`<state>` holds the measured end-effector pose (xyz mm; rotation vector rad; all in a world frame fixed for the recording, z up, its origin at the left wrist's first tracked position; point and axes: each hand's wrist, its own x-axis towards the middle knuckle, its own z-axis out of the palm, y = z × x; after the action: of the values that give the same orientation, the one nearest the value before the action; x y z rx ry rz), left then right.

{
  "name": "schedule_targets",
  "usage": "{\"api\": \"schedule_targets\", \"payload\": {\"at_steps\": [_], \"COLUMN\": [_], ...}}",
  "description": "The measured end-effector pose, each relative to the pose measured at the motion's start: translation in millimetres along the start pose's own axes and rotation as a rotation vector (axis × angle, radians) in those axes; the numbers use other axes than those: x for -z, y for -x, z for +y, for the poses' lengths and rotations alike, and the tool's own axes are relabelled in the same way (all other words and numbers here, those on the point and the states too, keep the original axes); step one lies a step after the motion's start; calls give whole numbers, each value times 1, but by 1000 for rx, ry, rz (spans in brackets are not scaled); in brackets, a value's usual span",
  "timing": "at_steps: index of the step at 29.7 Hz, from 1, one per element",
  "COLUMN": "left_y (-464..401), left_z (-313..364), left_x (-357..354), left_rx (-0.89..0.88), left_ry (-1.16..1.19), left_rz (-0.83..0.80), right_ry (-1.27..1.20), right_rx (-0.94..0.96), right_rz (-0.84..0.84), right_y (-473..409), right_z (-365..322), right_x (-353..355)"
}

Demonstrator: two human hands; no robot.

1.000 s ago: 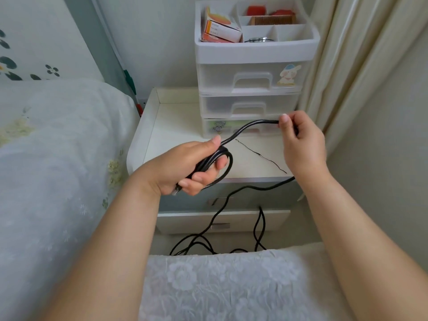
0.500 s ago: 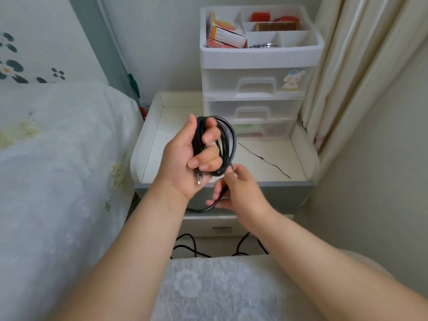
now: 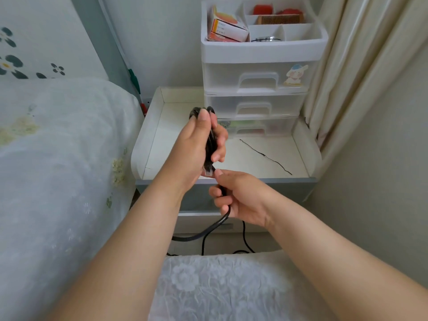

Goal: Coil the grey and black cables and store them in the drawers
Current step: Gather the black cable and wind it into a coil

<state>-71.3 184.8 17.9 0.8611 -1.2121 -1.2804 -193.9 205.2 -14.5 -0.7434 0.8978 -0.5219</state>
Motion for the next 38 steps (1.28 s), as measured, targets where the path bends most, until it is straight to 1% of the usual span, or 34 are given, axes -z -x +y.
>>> {"api": "schedule_targets", "payload": {"at_steps": [3,6,9,11,13,14,16,18,21,23,25,27,28,29,30,31,32,33,35,38], "left_y": [7,9,7,5,2,1,-2,-3,-4,-4,-5,-5,-5,-6,-5,-3,-1,1,5,8], "left_z": [-1,-6,-11,-12,-13,-14,-15,-17,-23,-26,-26,-22,-20,-17,-14,-11,-7,-5,-1,2], "left_x": [-8,-11,-11,-11,-9,-7,-5,-3,-1,0,1,1,1,2,4,5,6,7,8,8], "left_rx": [-32,-37,-121,-146,-158,-150,-138,-128,-68,16,84,110,127,150,174,211,266,330,421,444], "left_ry": [-360,-676,-1016,-1179,-1291,-1325,-1379,-1430,-1562,-1620,-1579,-1512,-1446,-1348,-1222,-1078,-920,-767,-511,-141], "left_rz": [-24,-51,-69,-74,-74,-67,-55,-68,-129,-142,-125,-108,-105,-112,-136,-177,-235,-306,-397,-385], "right_ry": [-111,-65,2,-80,-171,-179,-128,-57,-3,-21,-11,67,153,289,470,663,823,928,1045,1141], "right_rx": [-38,-38,-54,-63,-66,-60,-35,28,177,219,225,239,266,312,370,431,496,562,699,876], "right_rz": [-92,-162,-196,-181,-162,-160,-156,-136,-18,34,29,4,9,43,113,217,341,461,643,786], "right_y": [2,3,7,8,8,9,11,14,18,22,25,27,27,27,27,26,25,24,21,18], "right_z": [-5,-8,-10,-11,-13,-14,-16,-19,-23,-26,-29,-32,-34,-37,-40,-42,-45,-46,-46,-43], "right_x": [2,7,12,15,18,20,23,25,29,32,36,42,46,51,56,61,65,69,71,63]}}
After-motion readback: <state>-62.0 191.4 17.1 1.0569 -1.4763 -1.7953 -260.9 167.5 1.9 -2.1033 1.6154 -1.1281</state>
